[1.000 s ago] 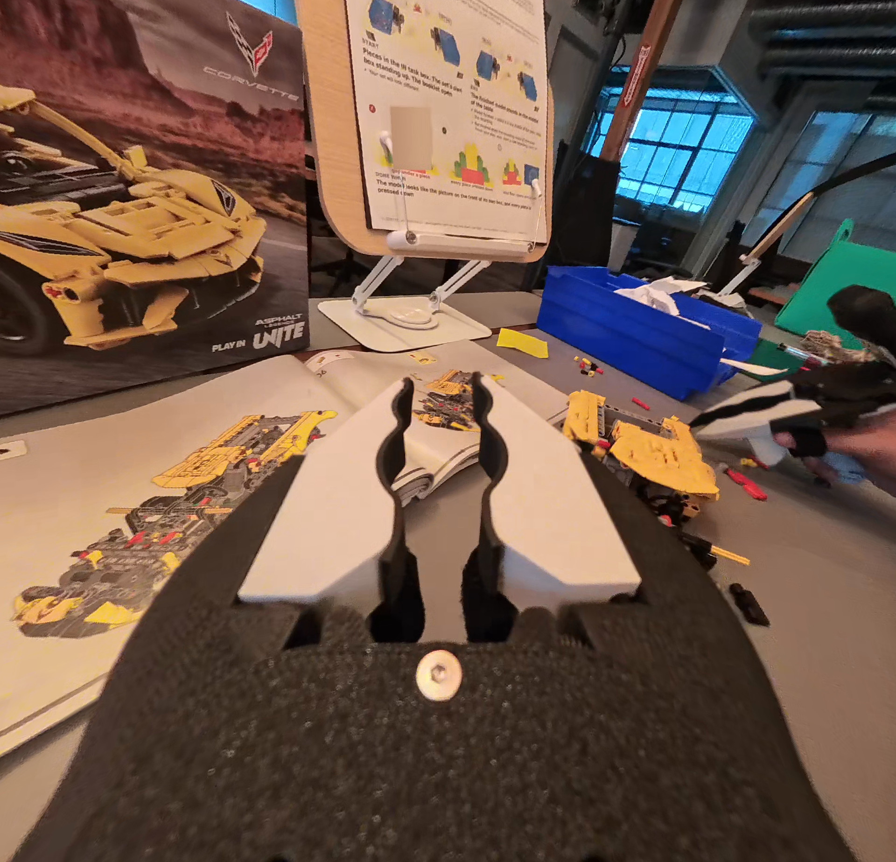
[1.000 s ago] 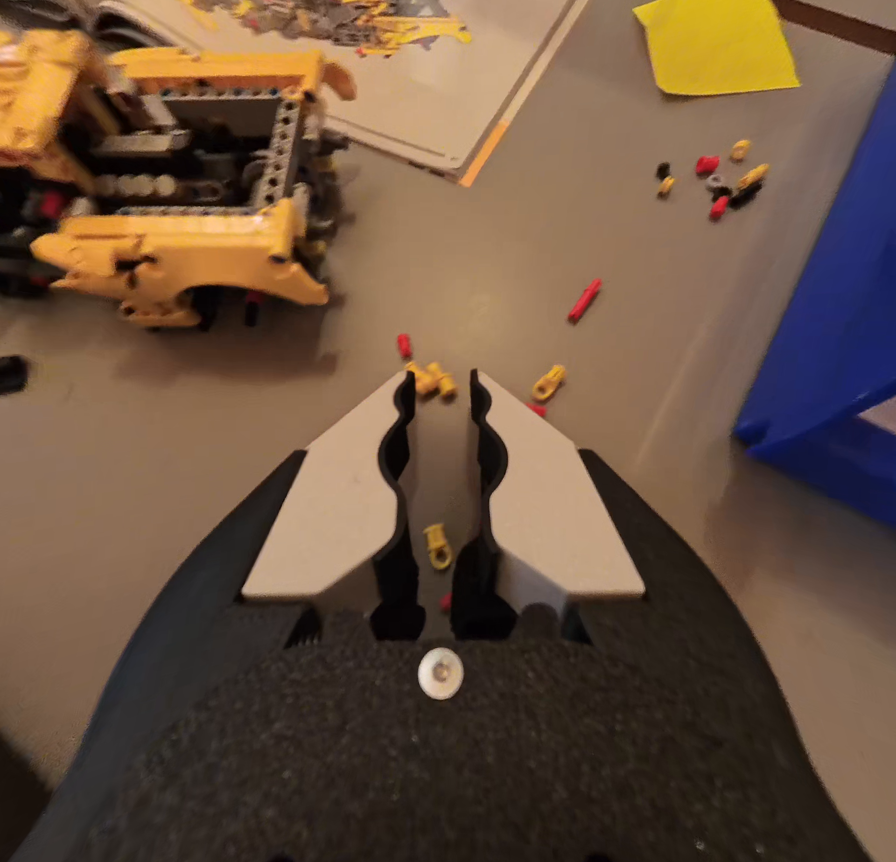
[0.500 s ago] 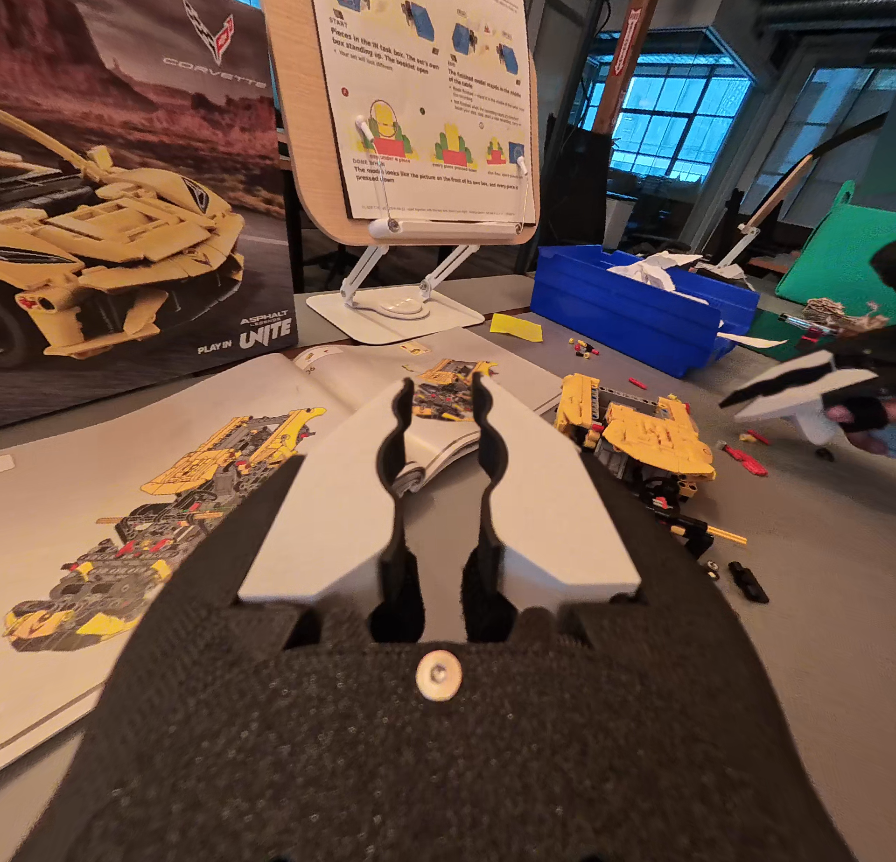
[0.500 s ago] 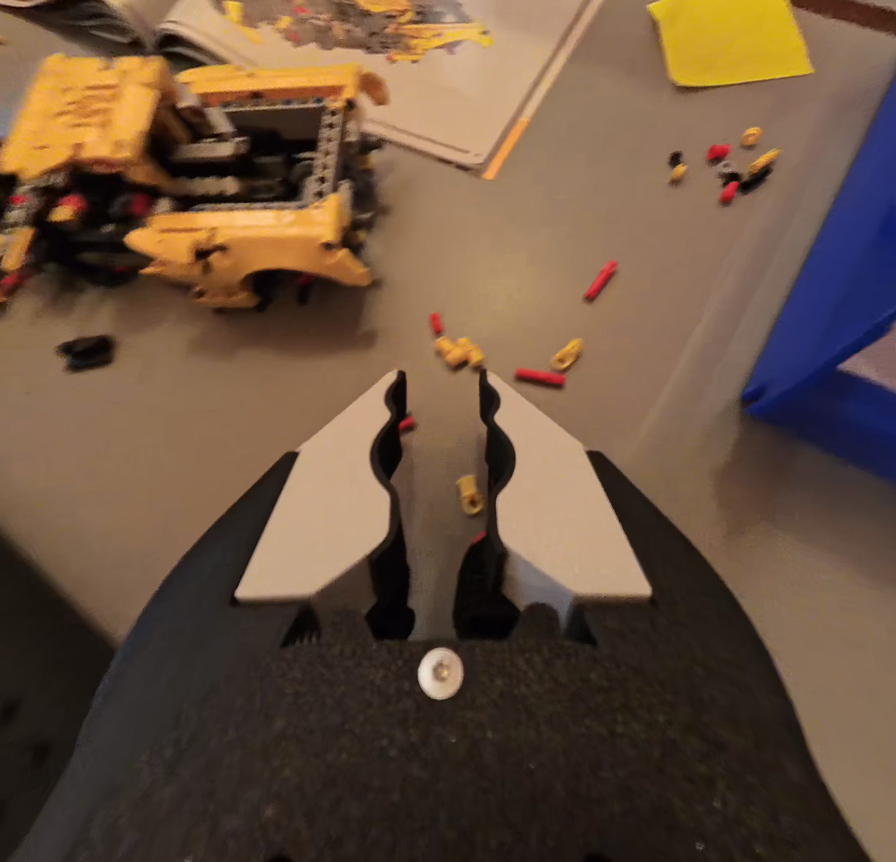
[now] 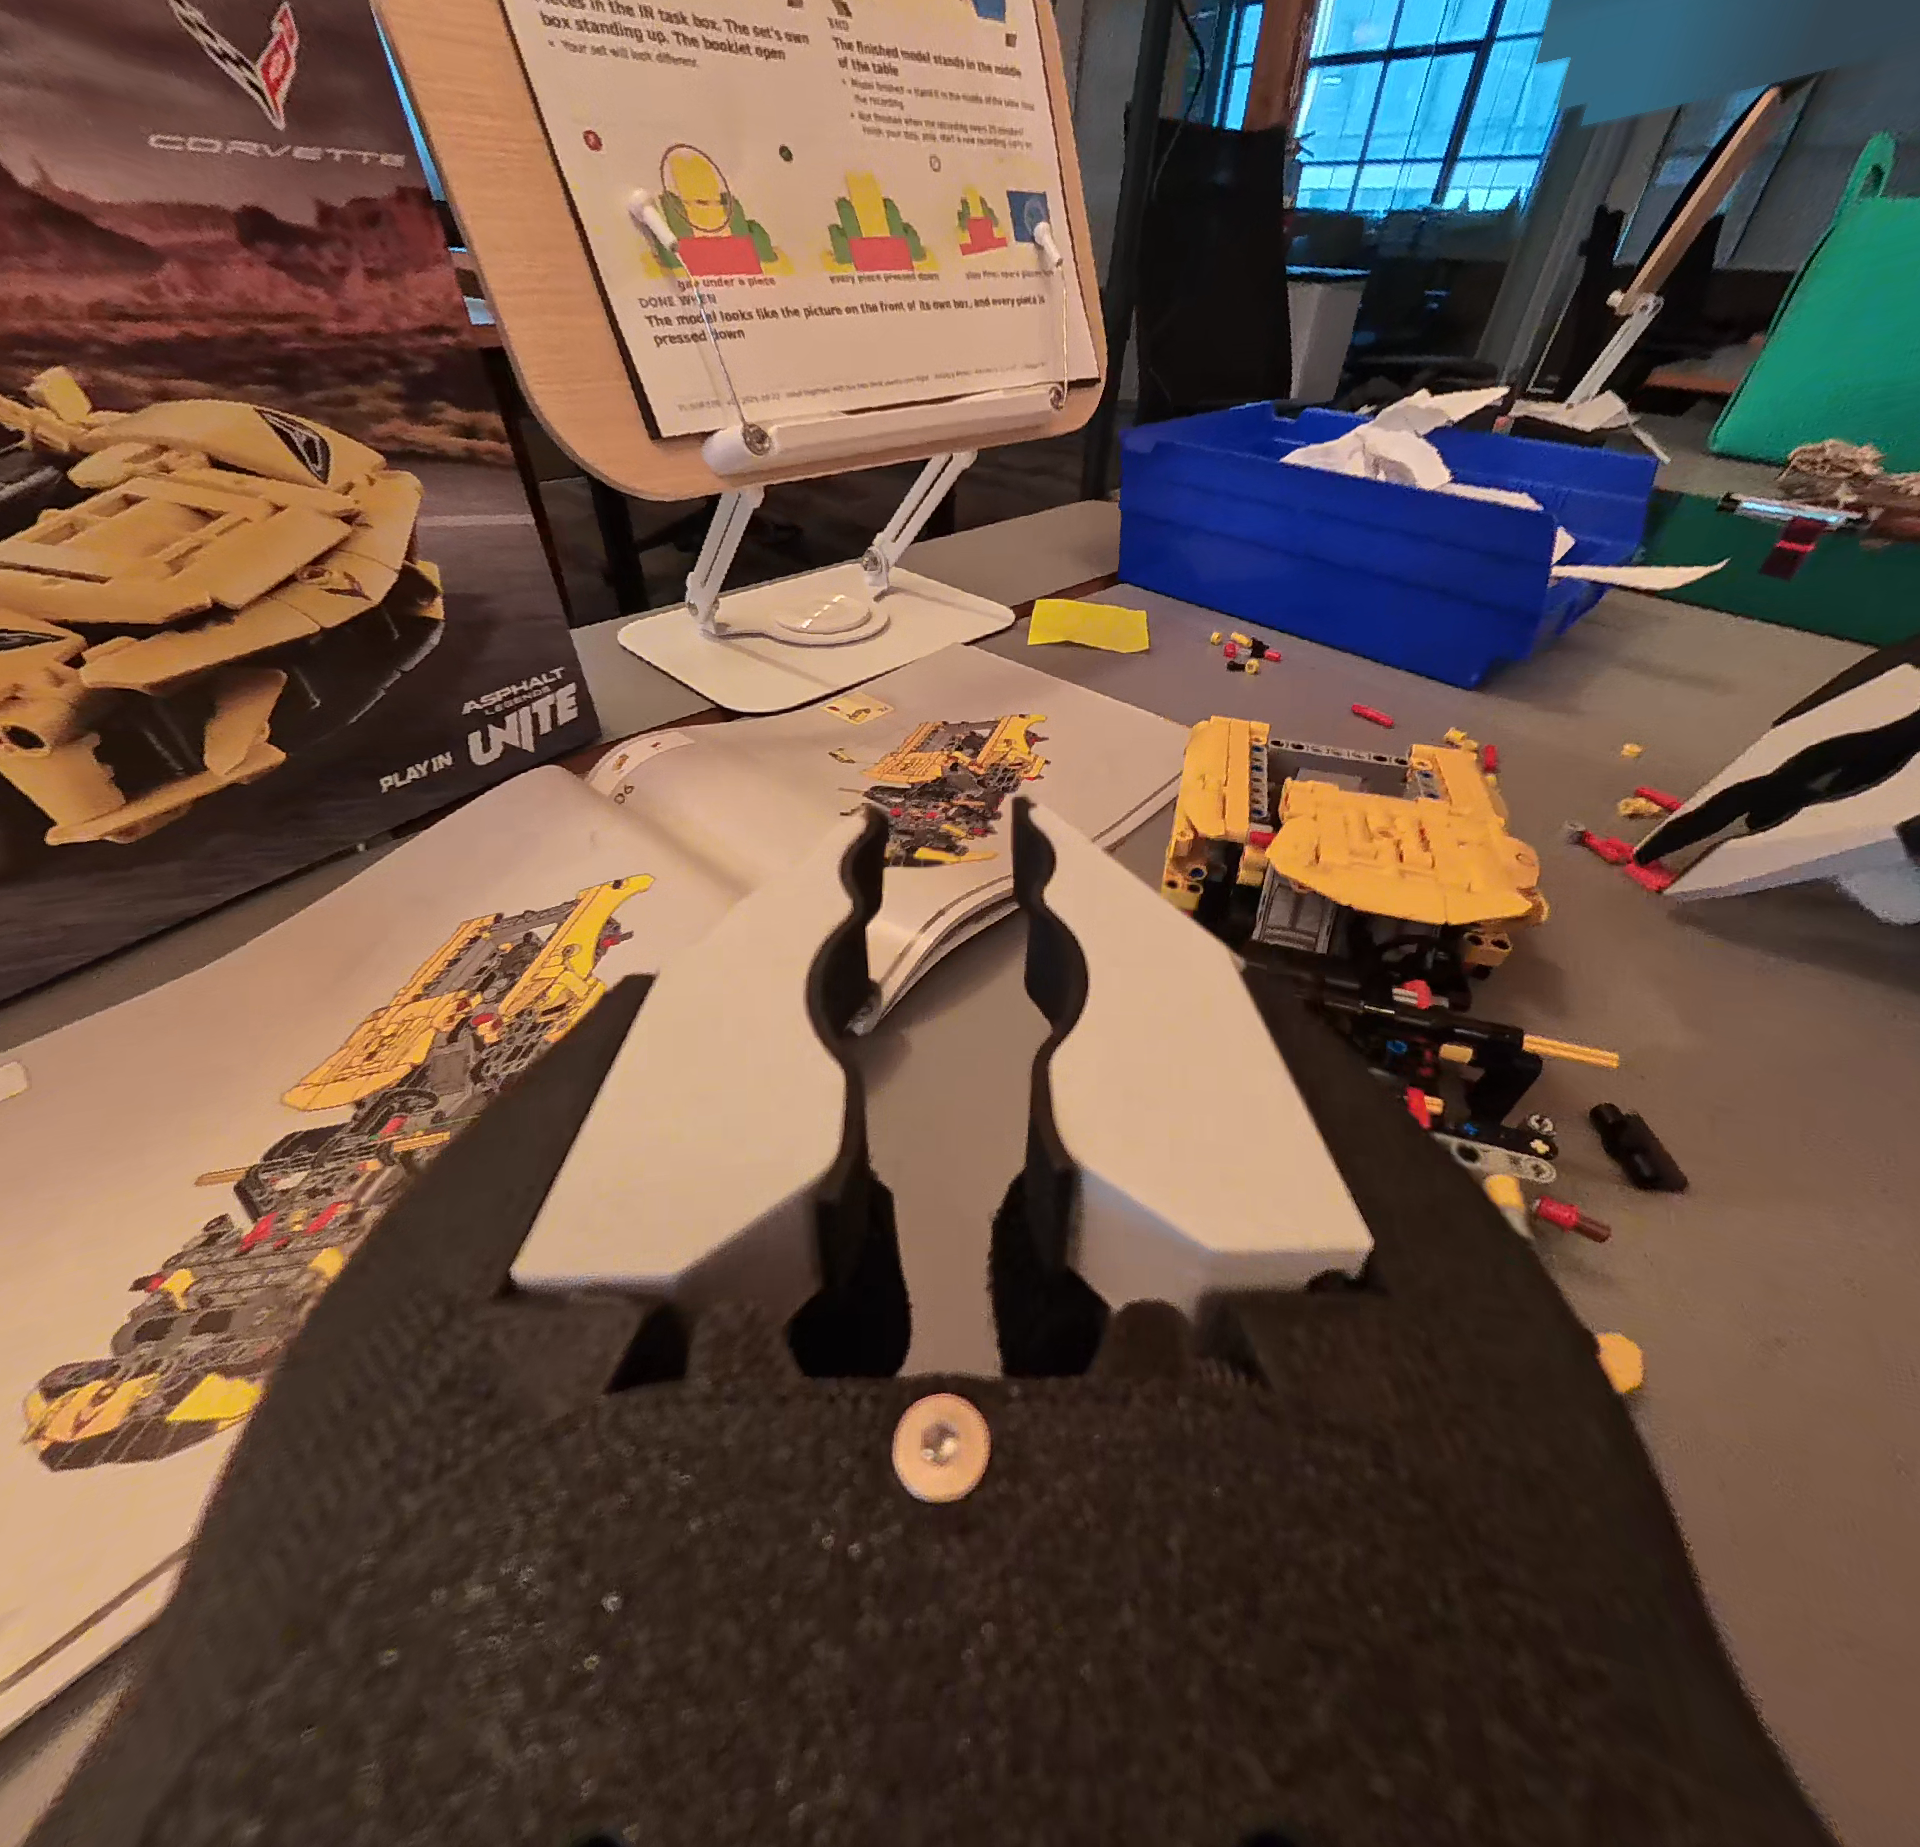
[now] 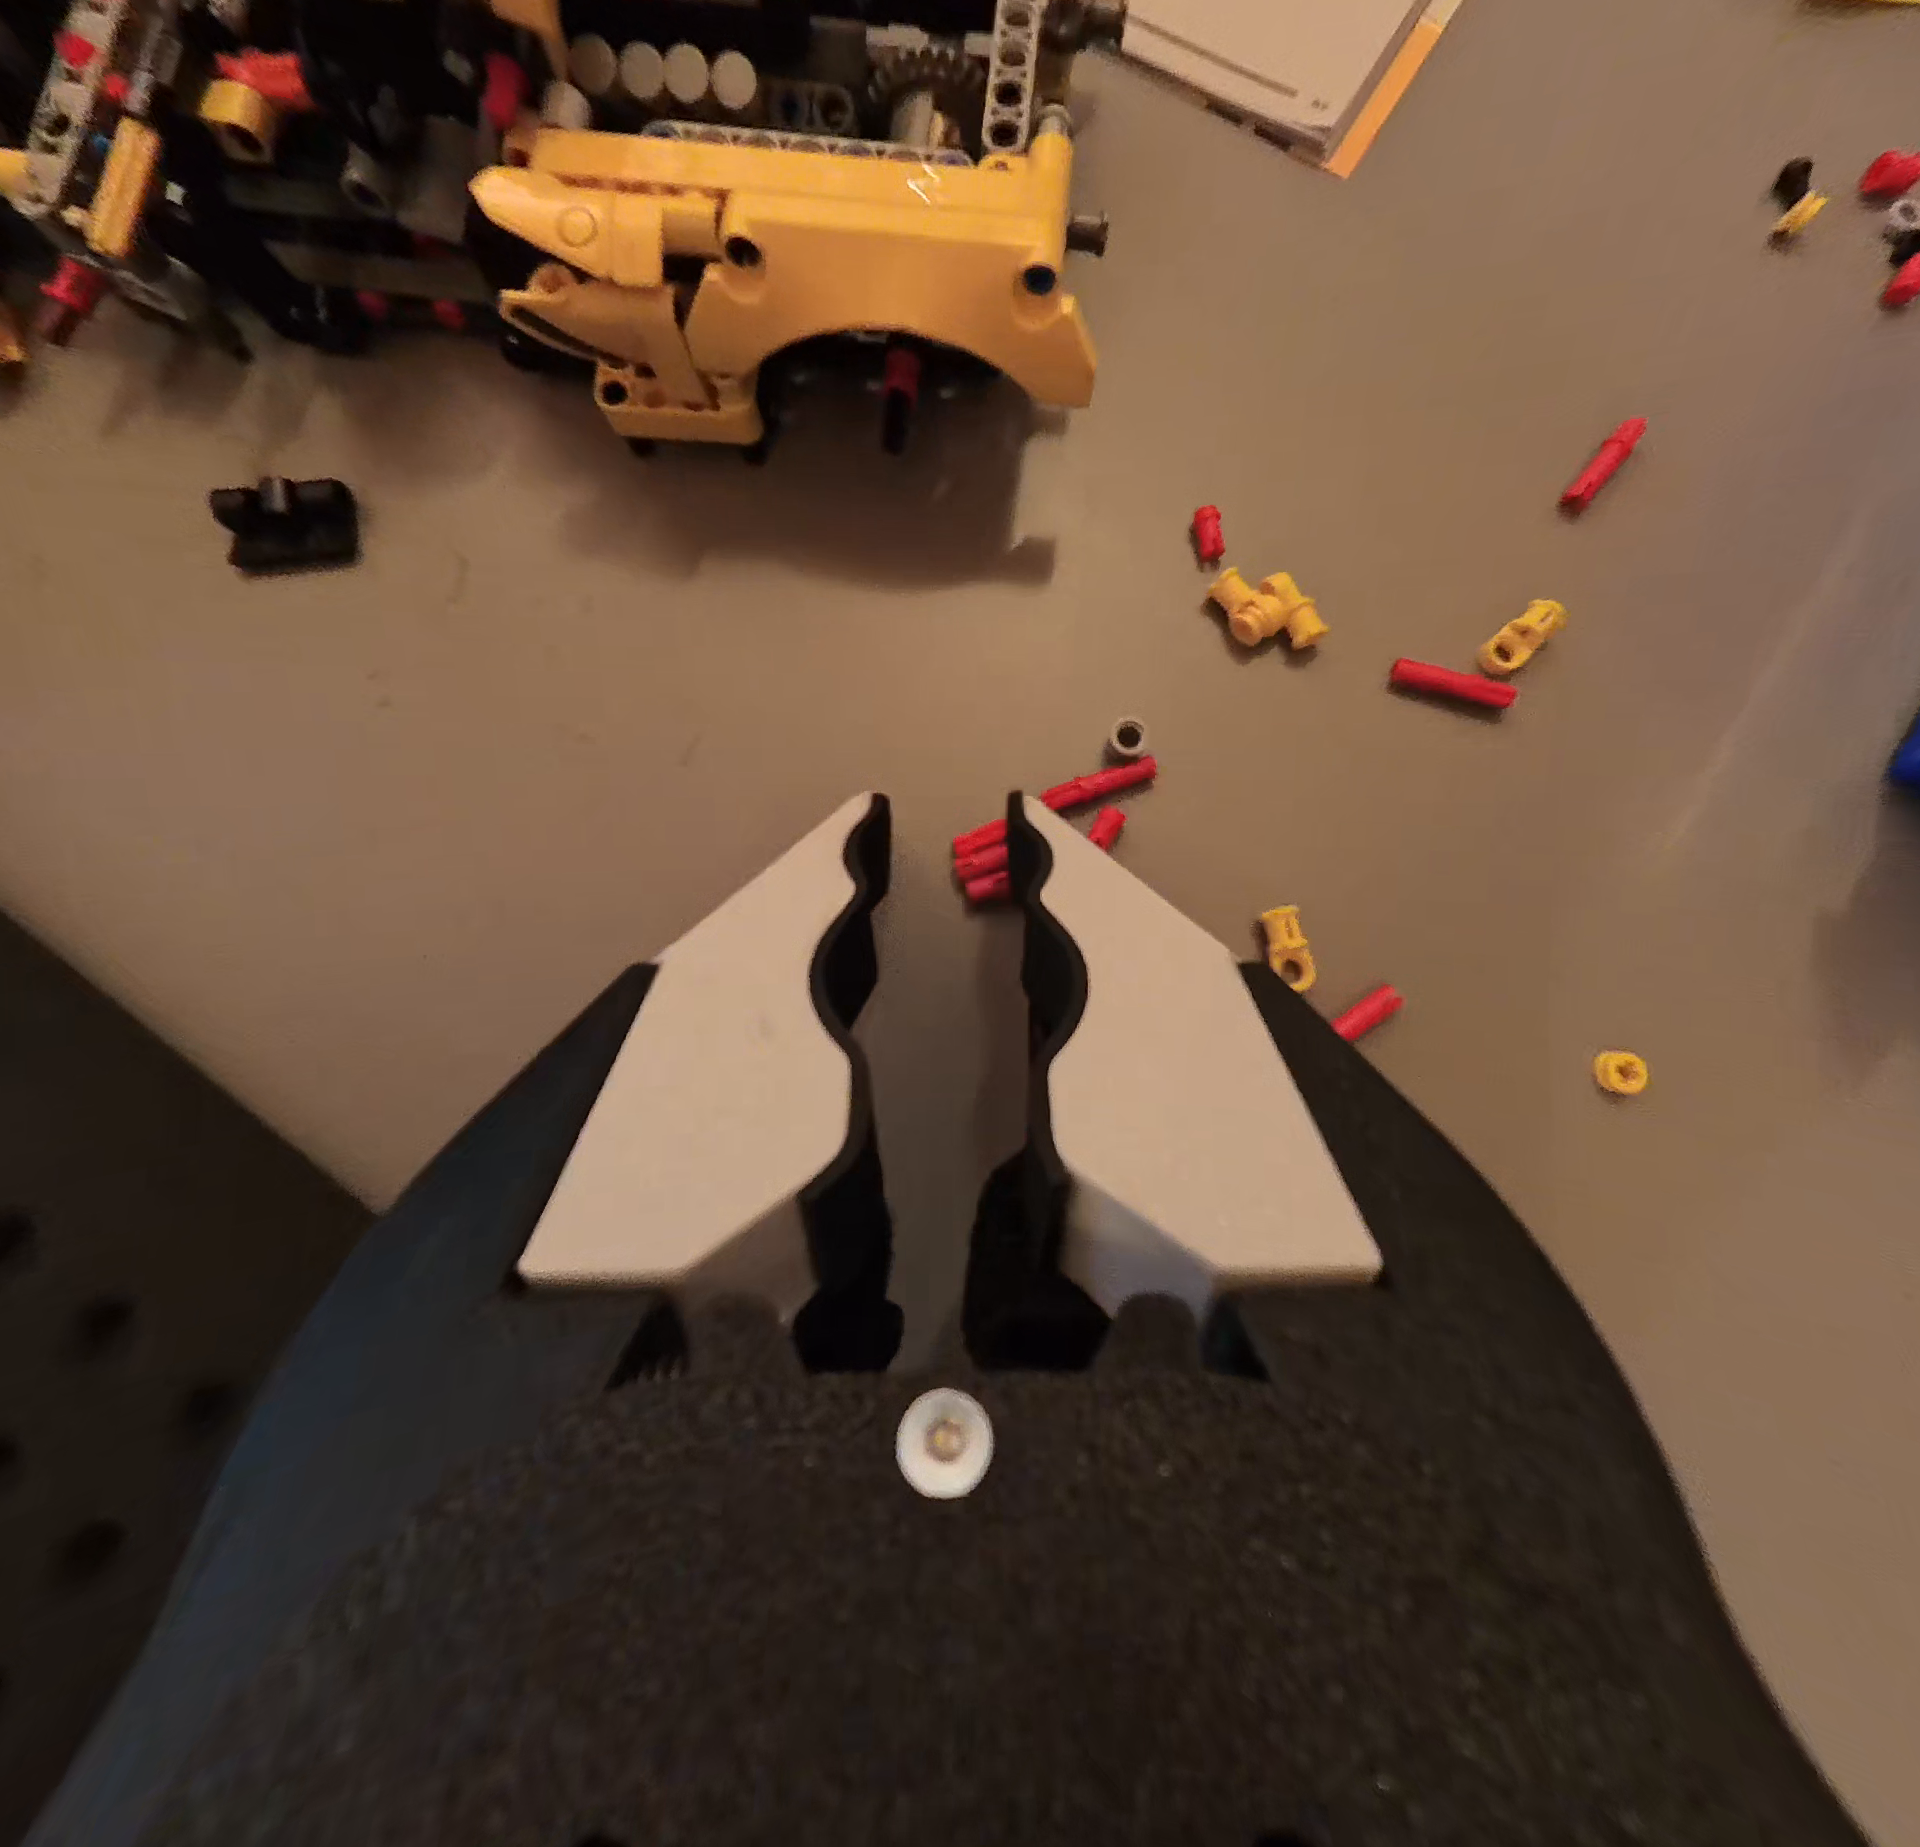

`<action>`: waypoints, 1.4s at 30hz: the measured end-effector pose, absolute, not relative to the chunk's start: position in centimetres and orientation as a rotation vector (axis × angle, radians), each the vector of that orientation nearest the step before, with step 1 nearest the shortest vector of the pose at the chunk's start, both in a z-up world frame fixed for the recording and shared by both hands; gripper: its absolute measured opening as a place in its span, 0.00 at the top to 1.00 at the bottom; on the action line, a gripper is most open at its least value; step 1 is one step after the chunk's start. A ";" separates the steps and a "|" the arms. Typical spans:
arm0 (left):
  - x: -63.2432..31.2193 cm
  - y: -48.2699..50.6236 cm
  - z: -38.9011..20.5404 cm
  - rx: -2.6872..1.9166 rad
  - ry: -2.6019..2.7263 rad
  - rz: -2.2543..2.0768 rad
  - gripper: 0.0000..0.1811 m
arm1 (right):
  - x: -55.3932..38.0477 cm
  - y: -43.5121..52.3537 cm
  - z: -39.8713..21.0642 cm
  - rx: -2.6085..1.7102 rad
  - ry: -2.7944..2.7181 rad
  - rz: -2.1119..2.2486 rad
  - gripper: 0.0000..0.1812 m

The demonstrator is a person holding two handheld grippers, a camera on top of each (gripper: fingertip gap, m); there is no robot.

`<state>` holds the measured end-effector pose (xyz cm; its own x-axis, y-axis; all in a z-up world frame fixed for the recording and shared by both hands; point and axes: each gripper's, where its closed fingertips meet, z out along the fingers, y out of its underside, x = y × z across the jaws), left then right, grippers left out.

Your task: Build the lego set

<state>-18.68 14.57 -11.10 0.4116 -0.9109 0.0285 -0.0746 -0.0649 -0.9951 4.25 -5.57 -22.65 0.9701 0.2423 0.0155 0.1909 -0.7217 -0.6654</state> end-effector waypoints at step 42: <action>-17.6 11.2 -13.7 -1.566 1.157 -0.978 0.86 | -7.8 -5.7 -22.9 -2.306 -0.756 0.377 0.89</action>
